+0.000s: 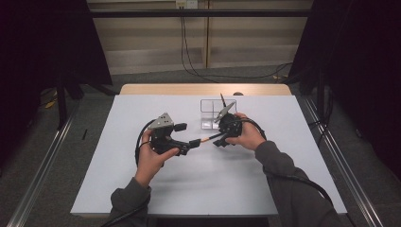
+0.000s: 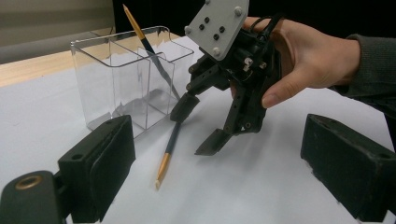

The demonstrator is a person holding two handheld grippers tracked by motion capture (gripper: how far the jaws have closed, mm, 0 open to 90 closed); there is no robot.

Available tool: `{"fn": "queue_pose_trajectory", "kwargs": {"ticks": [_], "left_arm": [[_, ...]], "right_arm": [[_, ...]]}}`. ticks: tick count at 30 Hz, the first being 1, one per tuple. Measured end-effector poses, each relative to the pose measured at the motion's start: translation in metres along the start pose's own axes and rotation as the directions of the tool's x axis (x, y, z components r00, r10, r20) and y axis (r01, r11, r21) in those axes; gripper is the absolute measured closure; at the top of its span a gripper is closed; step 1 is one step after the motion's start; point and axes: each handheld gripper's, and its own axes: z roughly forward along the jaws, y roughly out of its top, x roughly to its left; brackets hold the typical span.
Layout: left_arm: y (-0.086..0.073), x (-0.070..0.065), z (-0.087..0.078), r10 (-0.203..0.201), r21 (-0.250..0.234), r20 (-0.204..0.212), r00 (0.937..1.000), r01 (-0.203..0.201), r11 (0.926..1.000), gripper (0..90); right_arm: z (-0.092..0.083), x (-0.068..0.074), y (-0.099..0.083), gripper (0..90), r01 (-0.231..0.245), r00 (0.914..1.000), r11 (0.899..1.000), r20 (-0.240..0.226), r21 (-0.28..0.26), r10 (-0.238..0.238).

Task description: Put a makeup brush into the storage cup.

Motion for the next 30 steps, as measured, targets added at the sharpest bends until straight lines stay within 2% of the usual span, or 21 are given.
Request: {"fn": "queue_pose_trajectory", "kwargs": {"ticks": [19,30], "left_arm": [[0.0007,-0.0004,-0.0021,0.0,-0.001,-0.008,1.0,0.0,1.0,9.9],[0.0025,-0.0001,0.0004,-0.001,-0.008,0.001,1.0,0.001,1.0,9.9]], "right_arm": [[0.0011,0.0006,0.0003,33.4,0.004,1.0,1.0,-0.006,0.003,-0.004],[0.0007,-0.0003,-0.002,33.6,0.005,1.0,1.0,0.001,-0.003,-0.005]]}}
